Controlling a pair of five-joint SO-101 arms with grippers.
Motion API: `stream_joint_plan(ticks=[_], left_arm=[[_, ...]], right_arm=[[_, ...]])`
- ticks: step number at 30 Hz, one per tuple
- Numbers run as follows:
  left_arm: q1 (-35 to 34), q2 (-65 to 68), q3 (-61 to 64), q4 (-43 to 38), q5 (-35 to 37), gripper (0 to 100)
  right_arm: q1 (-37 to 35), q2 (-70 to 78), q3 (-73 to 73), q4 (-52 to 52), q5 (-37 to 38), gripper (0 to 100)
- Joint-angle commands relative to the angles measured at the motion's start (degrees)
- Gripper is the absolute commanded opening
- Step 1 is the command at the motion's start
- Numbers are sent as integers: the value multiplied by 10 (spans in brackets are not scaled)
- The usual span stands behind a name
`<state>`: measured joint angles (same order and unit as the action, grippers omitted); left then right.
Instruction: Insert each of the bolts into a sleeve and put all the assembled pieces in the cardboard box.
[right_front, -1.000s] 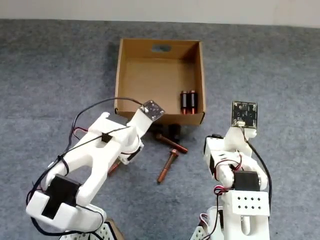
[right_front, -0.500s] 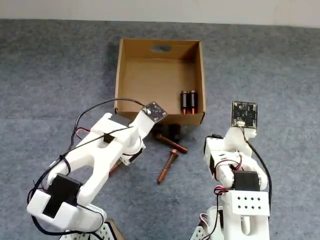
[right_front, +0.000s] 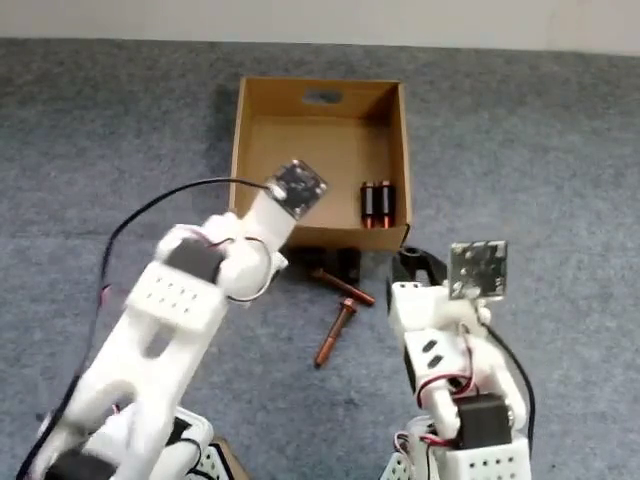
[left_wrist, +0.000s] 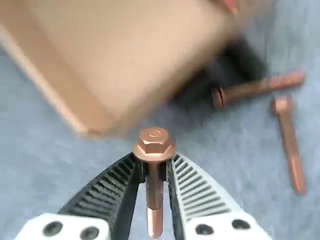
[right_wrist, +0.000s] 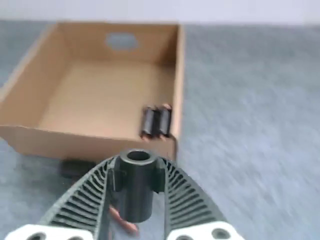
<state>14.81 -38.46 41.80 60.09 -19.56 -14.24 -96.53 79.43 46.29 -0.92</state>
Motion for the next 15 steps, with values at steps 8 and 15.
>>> stream_joint_plan(ticks=[8,15], left_arm=[[-4,-292,1,-132,156,8],[-4,-356,2,-192,241,8]], right_arm=[[-116,-85,160,-231,-3,5],[-154,-84,170,-258,-2,5]])
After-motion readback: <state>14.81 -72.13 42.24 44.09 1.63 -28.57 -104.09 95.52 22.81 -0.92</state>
